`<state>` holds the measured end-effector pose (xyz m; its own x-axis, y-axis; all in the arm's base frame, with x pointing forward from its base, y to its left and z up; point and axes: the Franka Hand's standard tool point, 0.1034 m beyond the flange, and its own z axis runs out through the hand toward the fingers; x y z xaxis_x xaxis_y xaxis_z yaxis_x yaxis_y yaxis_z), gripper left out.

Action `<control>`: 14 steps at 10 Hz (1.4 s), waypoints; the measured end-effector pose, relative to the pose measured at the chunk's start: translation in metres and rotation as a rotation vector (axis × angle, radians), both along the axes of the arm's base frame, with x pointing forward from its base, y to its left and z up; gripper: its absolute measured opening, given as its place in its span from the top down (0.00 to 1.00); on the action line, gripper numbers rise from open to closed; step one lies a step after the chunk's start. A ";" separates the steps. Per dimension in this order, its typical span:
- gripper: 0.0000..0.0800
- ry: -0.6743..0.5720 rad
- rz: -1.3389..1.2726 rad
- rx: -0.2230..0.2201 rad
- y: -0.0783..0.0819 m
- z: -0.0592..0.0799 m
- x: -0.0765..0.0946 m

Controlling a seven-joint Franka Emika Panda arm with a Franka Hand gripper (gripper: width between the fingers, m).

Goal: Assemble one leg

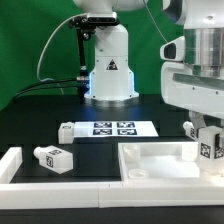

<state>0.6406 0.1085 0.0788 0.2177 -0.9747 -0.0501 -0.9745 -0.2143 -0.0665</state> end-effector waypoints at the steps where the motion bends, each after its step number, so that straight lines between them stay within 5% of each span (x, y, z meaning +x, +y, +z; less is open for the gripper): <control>1: 0.64 -0.017 -0.189 0.016 0.003 0.000 -0.001; 3: 0.64 -0.026 -0.205 0.019 0.004 0.000 -0.002; 6: 0.24 -0.032 0.003 0.004 0.000 0.000 -0.002; 8: 0.20 -0.050 0.359 -0.022 0.002 0.001 -0.002; 12: 0.19 -0.083 0.656 -0.056 0.005 0.000 -0.003; 14: 0.19 -0.095 1.050 -0.112 0.004 -0.001 0.001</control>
Offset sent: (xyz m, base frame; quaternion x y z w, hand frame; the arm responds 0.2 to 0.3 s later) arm 0.0000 0.0000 0.0000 0.0000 0.0000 -0.0650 0.9979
